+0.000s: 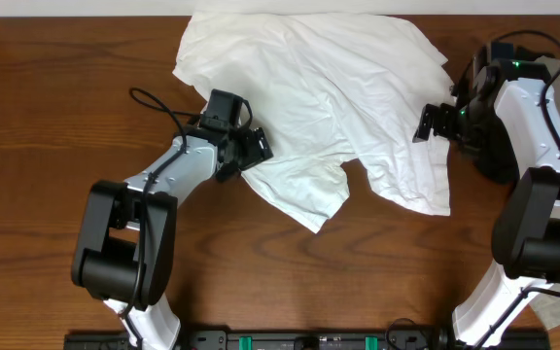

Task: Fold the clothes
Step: 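Grasp the white shirt's left and right side edges with both grippers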

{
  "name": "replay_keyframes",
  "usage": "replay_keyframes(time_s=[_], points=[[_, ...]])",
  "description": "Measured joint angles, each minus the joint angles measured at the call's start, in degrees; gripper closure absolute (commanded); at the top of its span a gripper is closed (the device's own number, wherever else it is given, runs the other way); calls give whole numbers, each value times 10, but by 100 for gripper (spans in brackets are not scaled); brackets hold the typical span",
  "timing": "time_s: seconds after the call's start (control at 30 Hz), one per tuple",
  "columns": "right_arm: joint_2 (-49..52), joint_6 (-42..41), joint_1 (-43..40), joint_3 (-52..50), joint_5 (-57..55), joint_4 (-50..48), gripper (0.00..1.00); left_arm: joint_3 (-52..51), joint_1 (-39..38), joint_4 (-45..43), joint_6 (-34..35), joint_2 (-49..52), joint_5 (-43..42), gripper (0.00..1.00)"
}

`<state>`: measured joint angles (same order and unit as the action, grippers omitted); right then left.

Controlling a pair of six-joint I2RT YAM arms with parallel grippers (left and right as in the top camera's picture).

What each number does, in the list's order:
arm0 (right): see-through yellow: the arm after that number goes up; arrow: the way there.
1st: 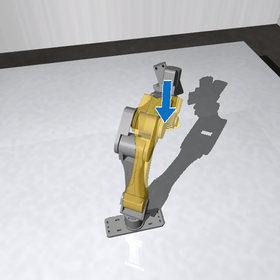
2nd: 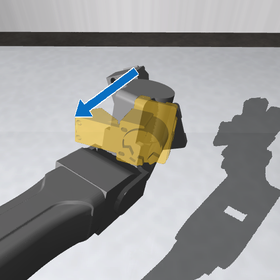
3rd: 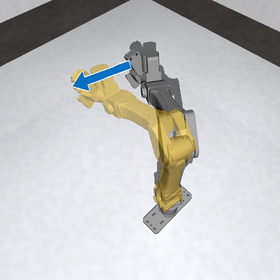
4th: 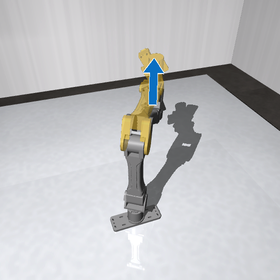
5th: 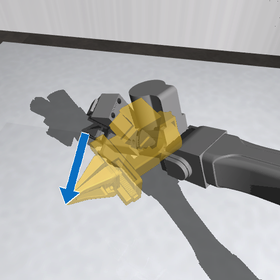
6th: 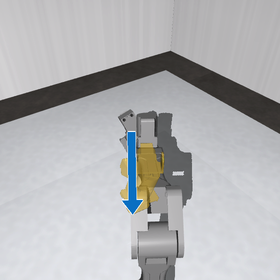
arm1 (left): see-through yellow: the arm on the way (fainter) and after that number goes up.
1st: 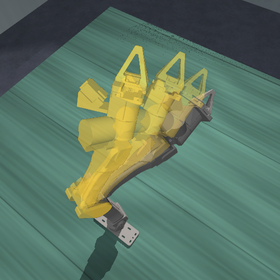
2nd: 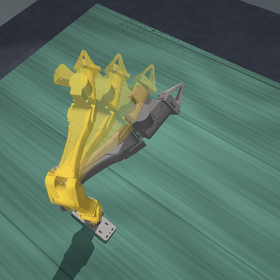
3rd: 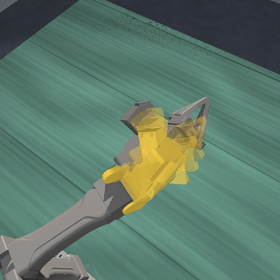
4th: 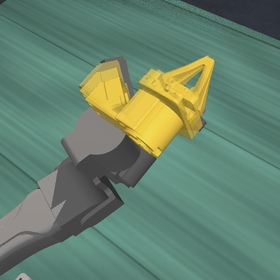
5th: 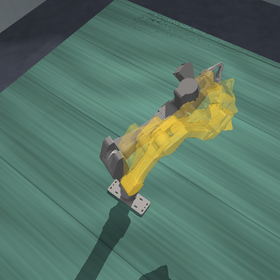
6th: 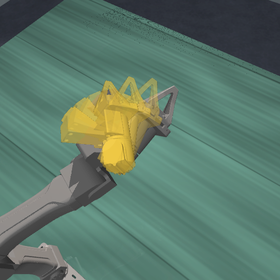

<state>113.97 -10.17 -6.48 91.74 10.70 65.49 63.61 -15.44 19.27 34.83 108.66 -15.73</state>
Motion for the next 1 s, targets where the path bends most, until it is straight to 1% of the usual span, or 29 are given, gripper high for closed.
replay_keyframes(time_s=[0.13, 0.23, 0.33, 0.43, 0.53, 0.77, 1.0], points=[[0, 2, 0, 0, -3, -22, 9, 4, 11, 5, -1, 7, 0, 49], [0, 1, 0, -2, -7, -43, 9, 5, 17, 11, -1, 10, 1, 66], [0, 1, 0, -8, -7, -64, 9, 5, 18, 18, -2, 12, 6, 75], [0, -1, 0, -23, -12, -85, 4, 5, 19, 24, -2, 14, 7, 86], [0, -13, 0, -43, -29, -99, 1, 5, 19, 31, -2, 14, 10, 94], [0, -37, -5, -94, -59, -152, 3, 5, 19, 32, -2, 14, 11, 94], [0, -43, -7, -123, -65, -159, 4, 5, 19, 32, -1, 14, 11, 94]])
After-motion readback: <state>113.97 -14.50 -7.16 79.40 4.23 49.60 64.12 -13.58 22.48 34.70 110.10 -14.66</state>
